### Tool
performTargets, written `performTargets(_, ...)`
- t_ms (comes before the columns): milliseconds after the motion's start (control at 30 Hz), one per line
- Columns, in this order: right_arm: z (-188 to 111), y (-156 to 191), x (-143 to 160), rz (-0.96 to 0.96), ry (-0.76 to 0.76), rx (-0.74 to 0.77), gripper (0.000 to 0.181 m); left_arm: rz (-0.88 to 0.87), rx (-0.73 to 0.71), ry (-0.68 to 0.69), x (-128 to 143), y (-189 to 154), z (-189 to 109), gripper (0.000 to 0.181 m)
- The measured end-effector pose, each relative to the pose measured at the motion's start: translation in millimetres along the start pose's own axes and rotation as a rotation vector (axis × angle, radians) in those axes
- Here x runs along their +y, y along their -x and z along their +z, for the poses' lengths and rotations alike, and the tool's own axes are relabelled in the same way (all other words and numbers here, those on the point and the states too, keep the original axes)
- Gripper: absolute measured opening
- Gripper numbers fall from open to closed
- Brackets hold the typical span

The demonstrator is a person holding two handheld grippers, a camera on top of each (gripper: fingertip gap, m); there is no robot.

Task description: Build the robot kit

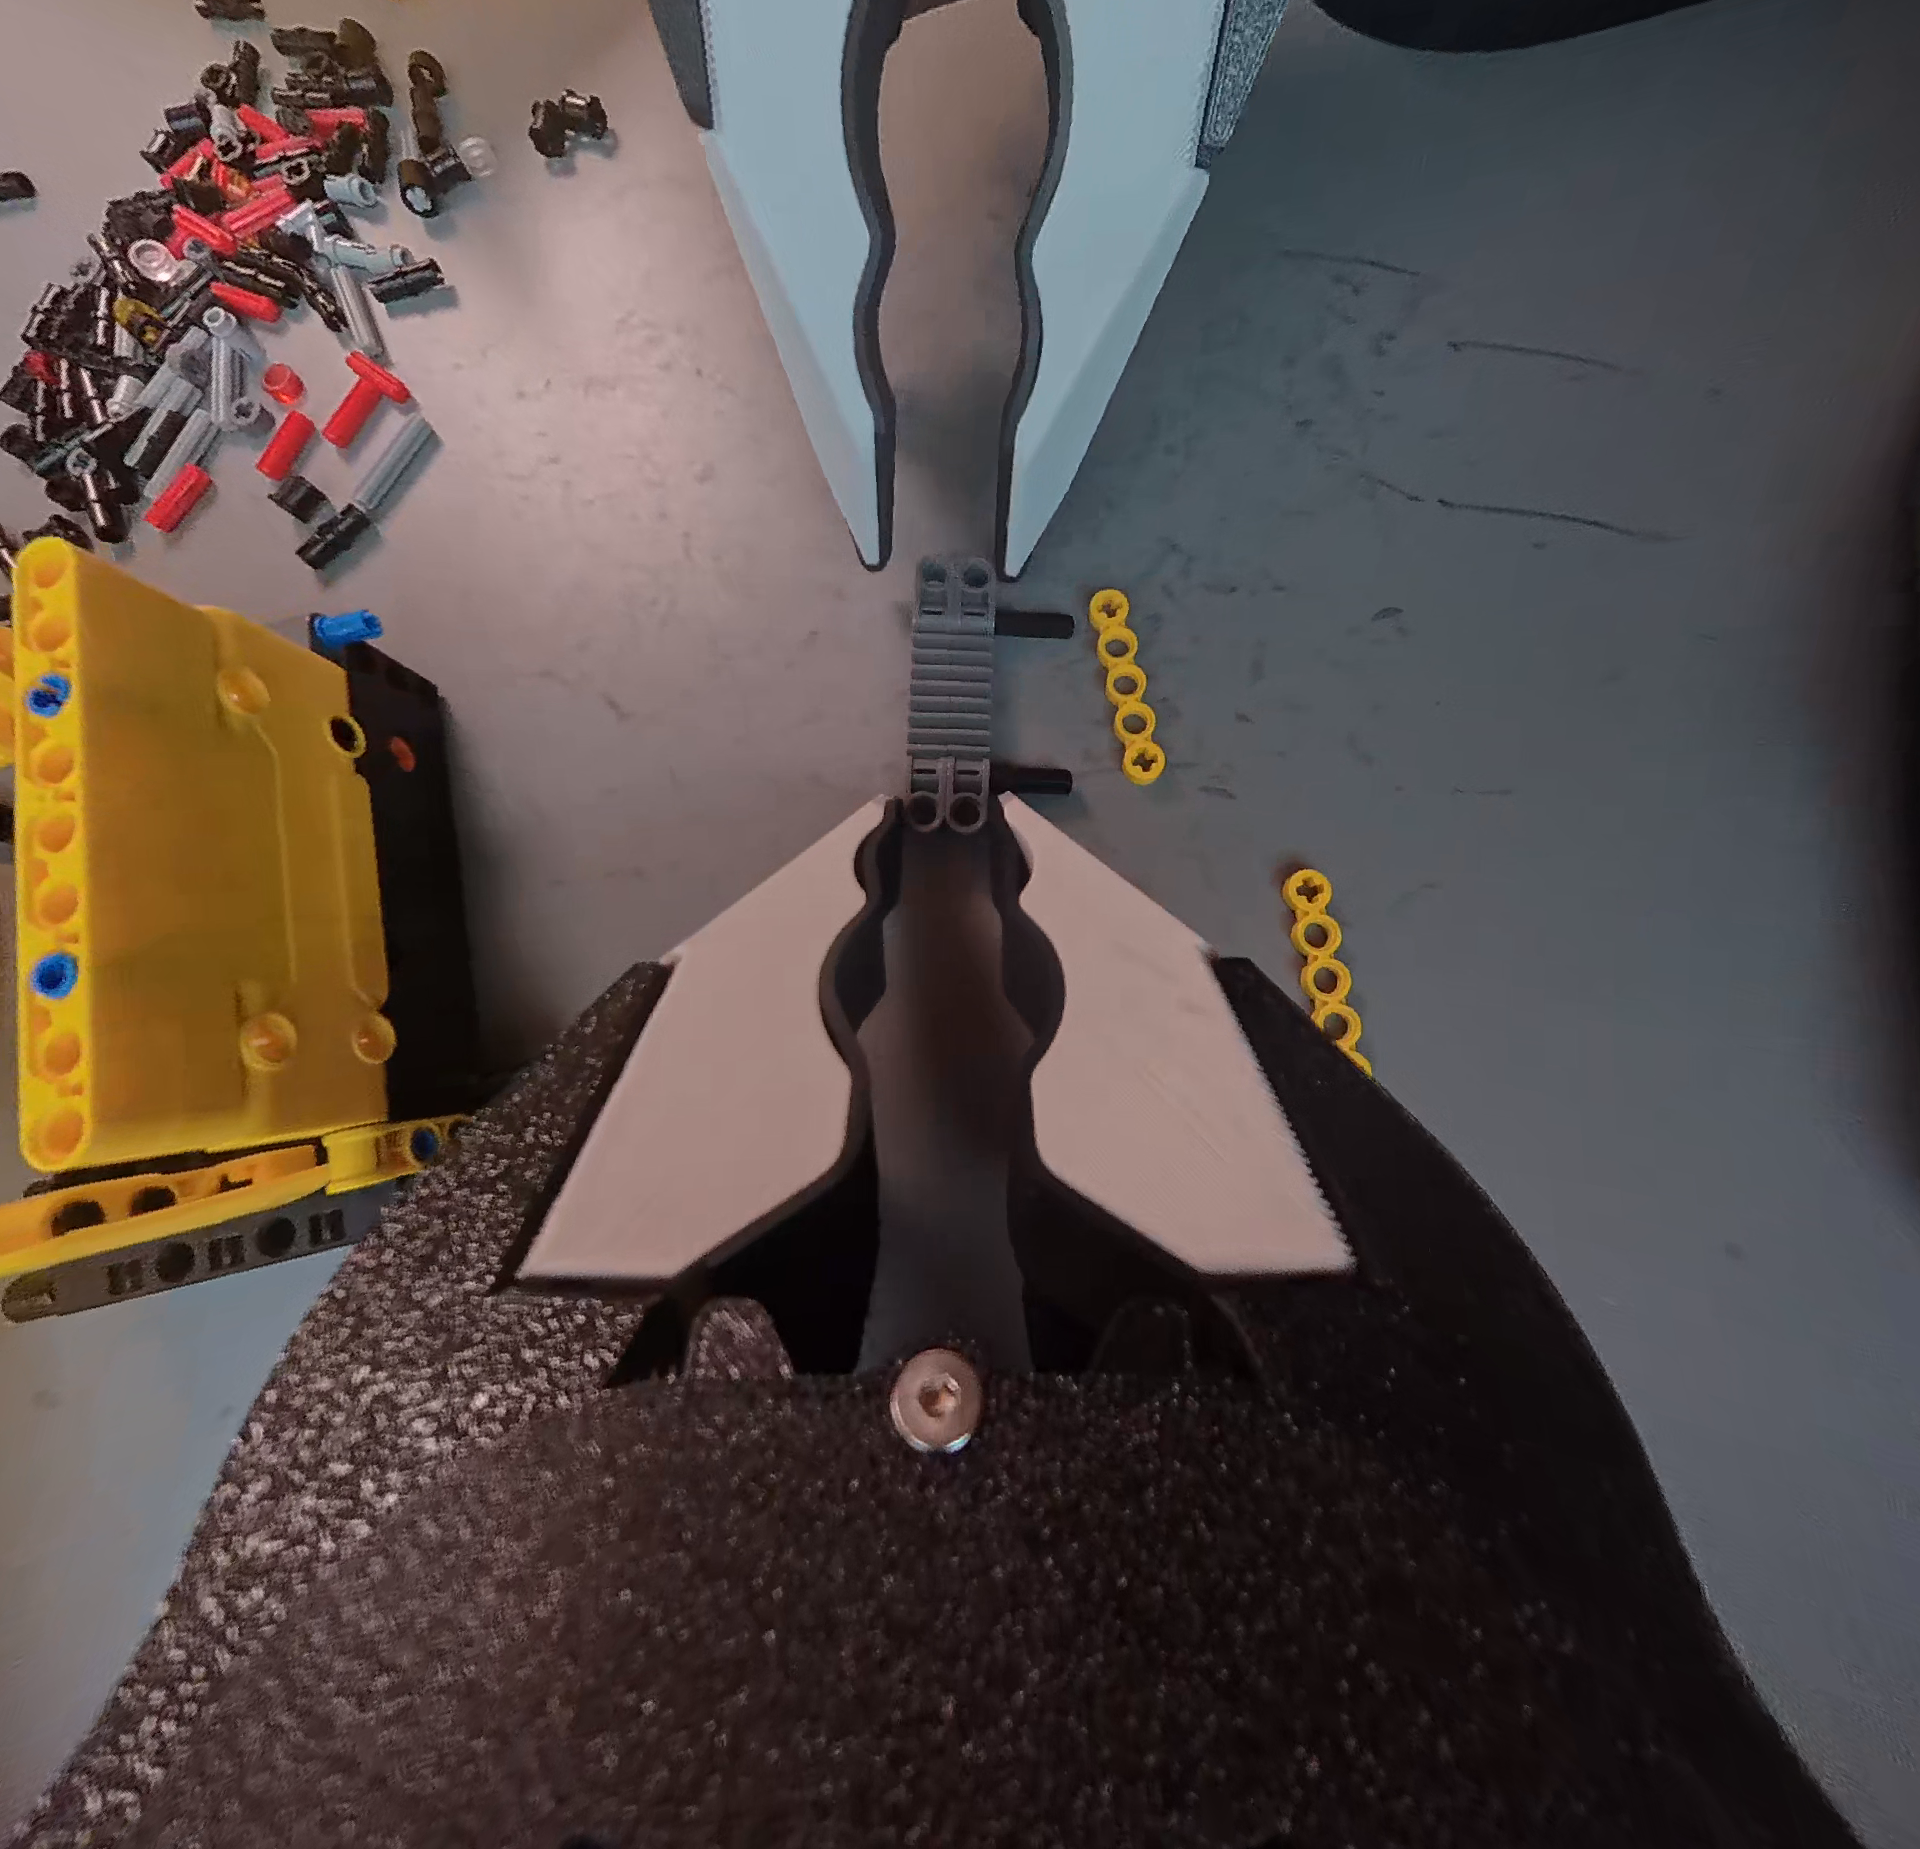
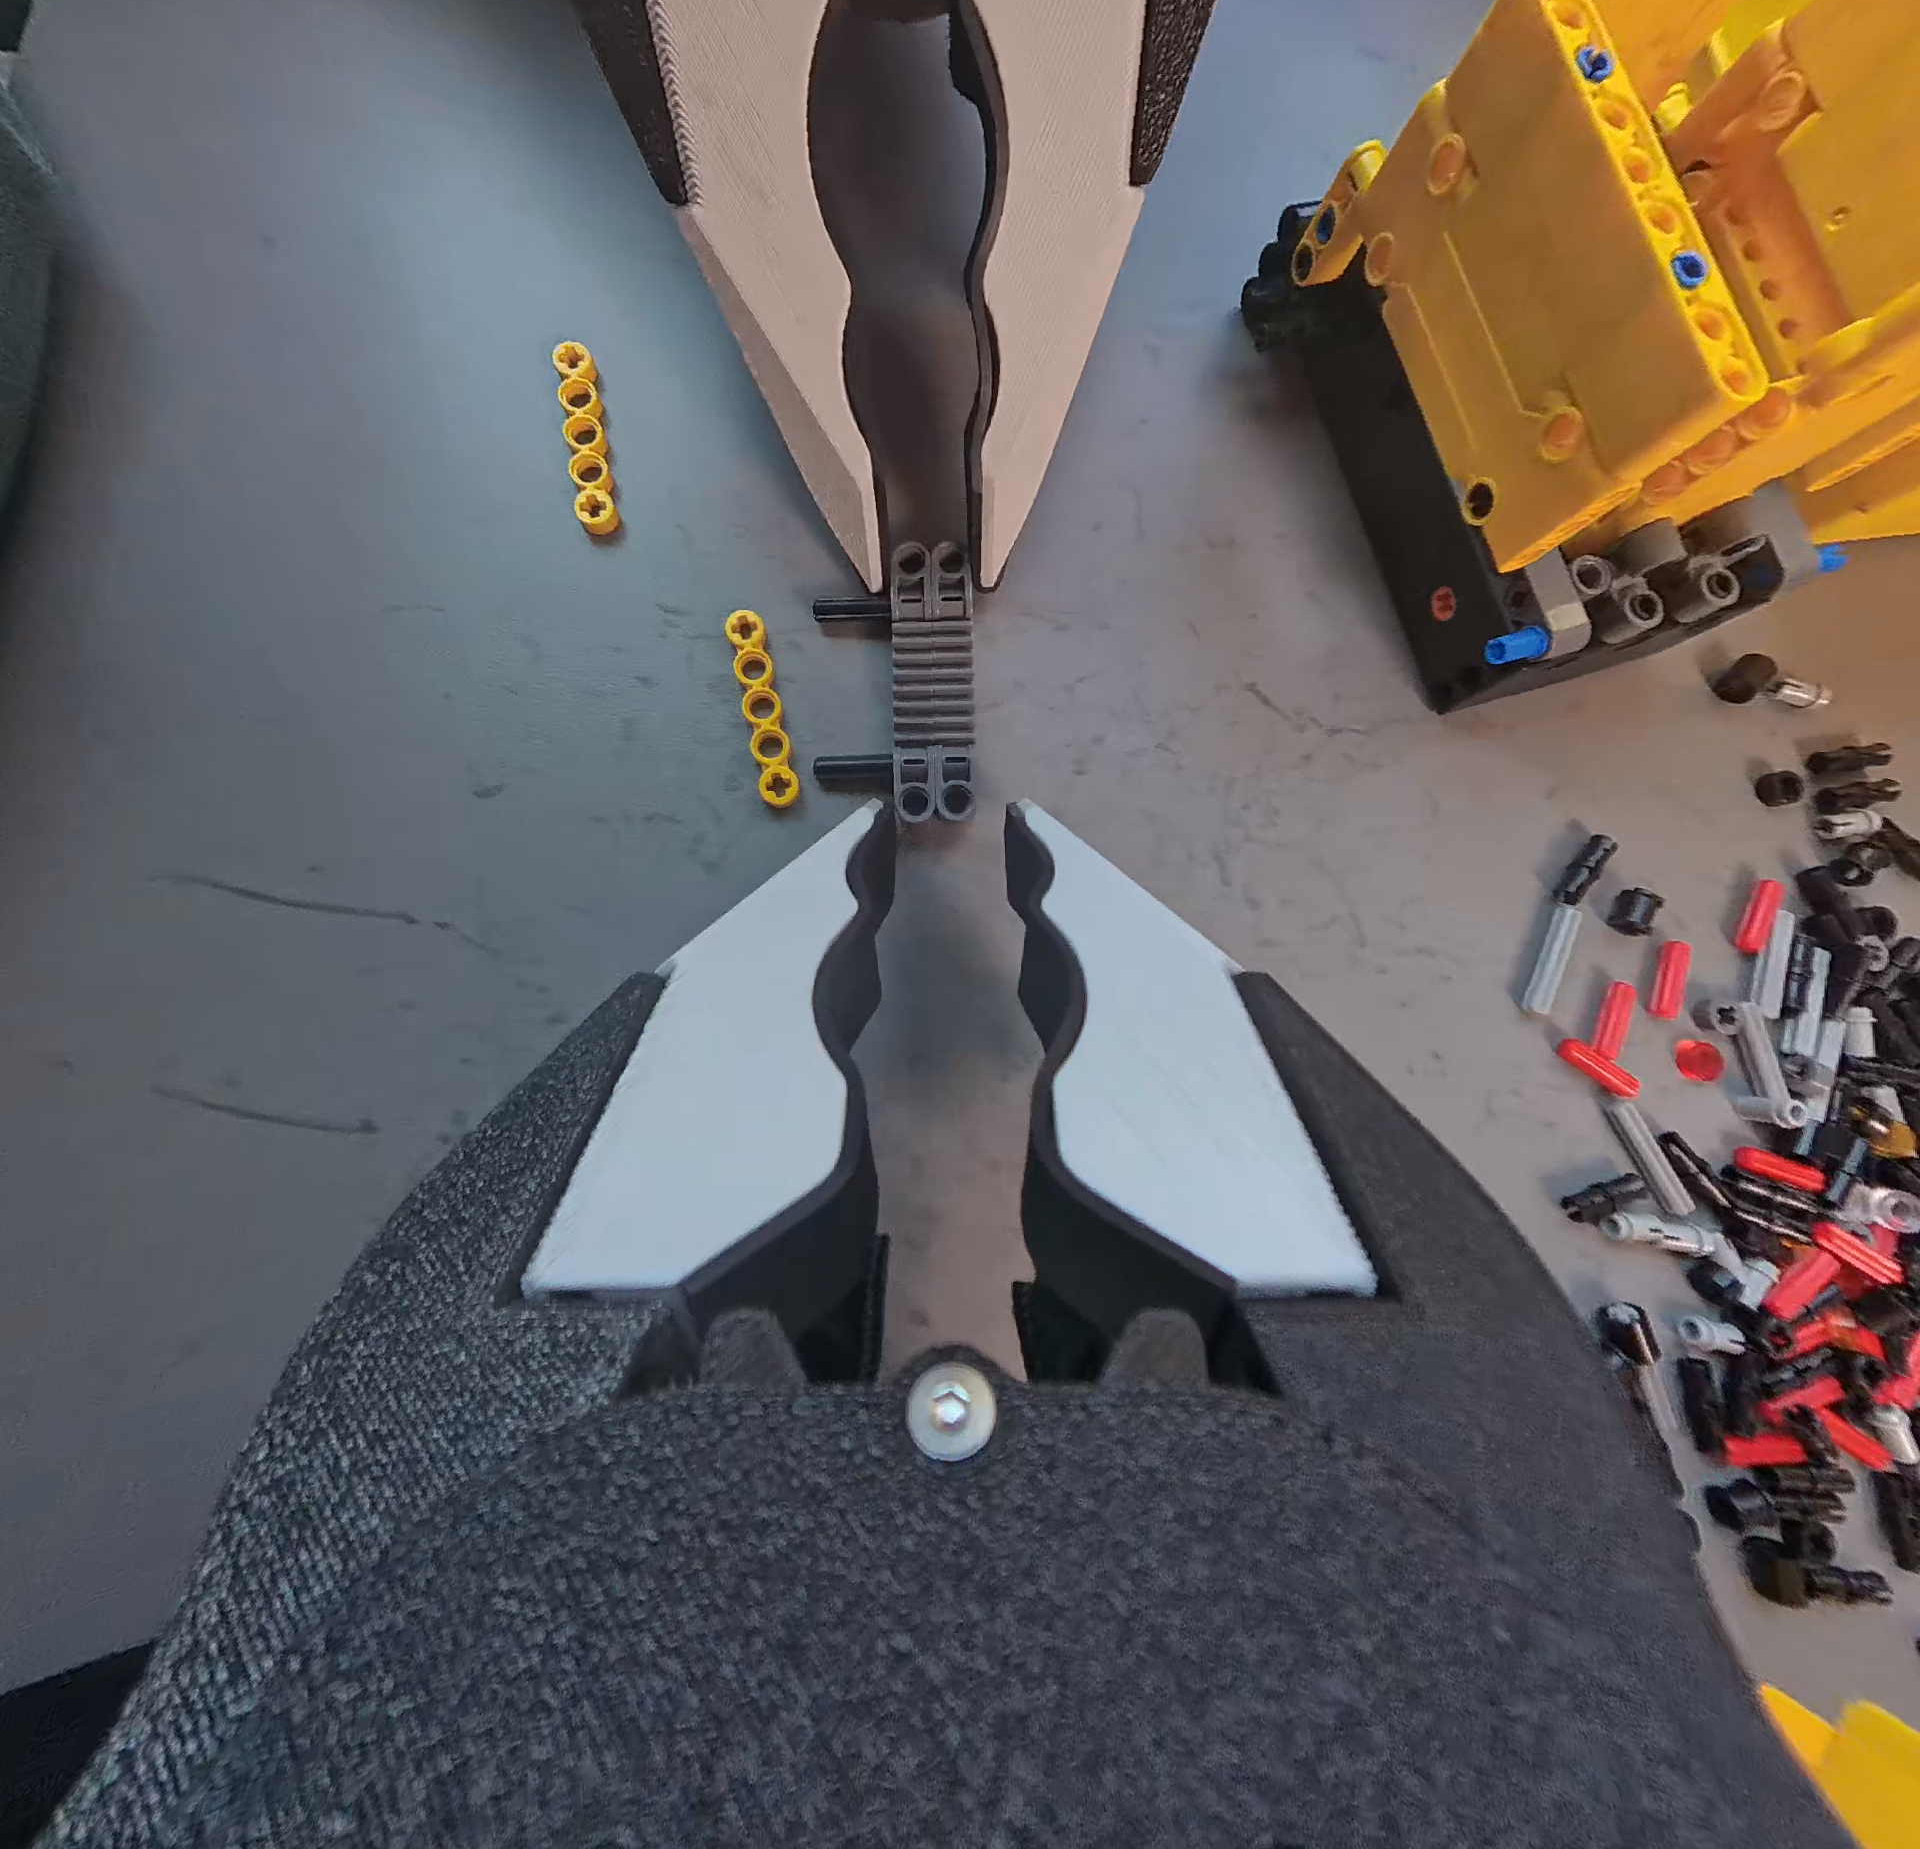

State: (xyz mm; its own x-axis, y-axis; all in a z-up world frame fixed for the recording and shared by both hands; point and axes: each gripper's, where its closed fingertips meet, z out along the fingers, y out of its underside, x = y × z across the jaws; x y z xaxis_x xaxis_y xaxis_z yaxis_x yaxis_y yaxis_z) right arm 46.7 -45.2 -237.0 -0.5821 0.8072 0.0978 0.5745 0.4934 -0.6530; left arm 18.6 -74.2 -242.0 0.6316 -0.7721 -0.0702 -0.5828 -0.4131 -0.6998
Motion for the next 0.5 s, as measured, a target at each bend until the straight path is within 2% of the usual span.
performTargets(200,3.4,2.7,-1.3,-0.004,-0.012,-0.006,0.015,0.001,-0.017,-0.002,0.3,-1.0,-1.1,0.015)
performTargets(300,-2.5,-1.1,-10.5,-0.042,-0.074,0.037,0.015,0.042,-0.054,-0.021,-2.6,1.8,-4.9,0.015)
performTargets(400,-15.3,2.7,-23.5,-0.122,-0.178,0.090,0.015,0.007,-0.018,-0.098,-11.1,-1.8,-13.0,0.016)
performTargets(500,-27.9,9.1,-32.6,-0.211,-0.255,0.177,0.015,-0.131,0.088,-0.218,-23.5,-5.7,-27.0,0.026)
